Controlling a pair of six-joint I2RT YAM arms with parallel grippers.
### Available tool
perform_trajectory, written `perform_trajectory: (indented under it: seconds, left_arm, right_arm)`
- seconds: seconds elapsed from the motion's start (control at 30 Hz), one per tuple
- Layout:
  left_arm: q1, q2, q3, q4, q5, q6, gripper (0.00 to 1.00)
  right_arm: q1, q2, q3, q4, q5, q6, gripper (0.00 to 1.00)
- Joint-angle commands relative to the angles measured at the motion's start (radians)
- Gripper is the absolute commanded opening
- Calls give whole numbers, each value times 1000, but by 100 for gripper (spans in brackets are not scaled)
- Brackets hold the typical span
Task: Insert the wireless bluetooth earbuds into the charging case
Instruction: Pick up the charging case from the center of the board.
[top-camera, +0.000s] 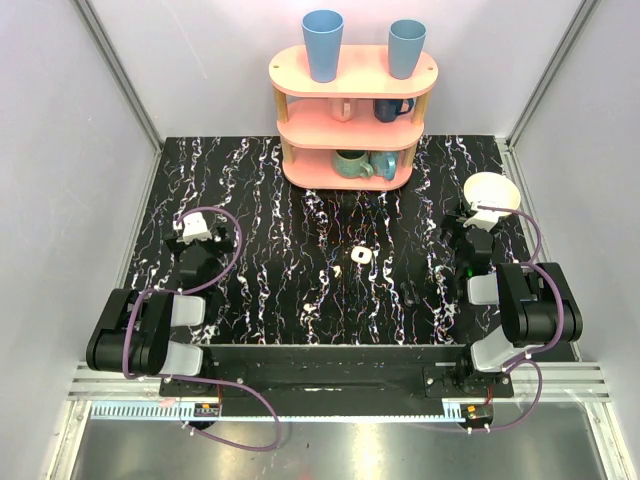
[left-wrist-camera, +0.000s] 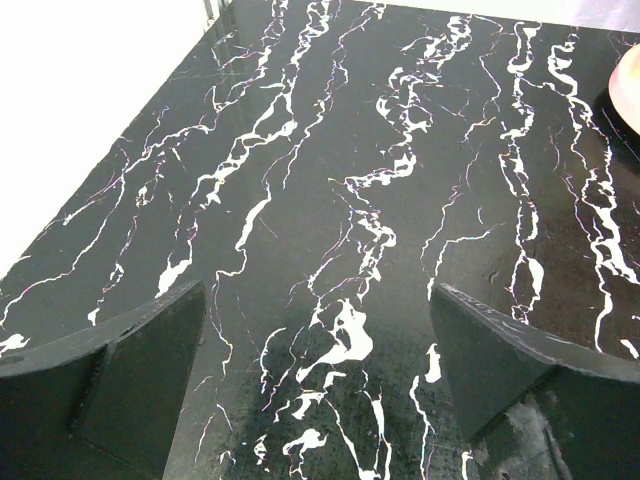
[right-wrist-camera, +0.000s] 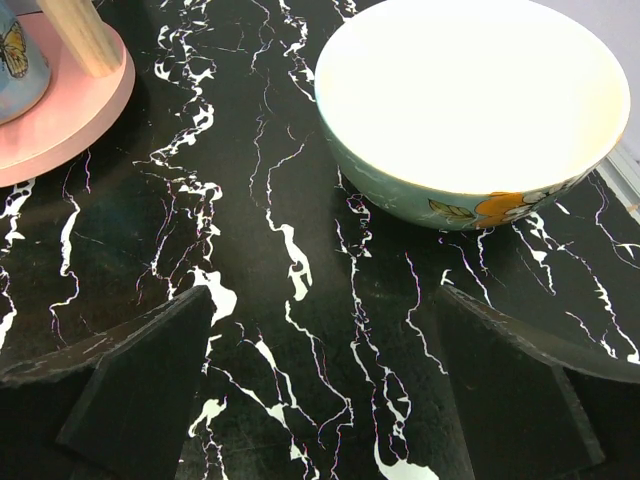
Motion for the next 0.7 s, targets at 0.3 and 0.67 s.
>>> perform_trajectory:
  seconds: [0.3,0.67]
  left_arm:
    - [-237,-252,72,-130,-435,107,99]
    - [-239,-638,489,-1273,-396,-521,99]
  right_arm:
    - [-3,-480,279,-959,-22,238,100]
    - [-1,-643,291,-1223,-410,311,100]
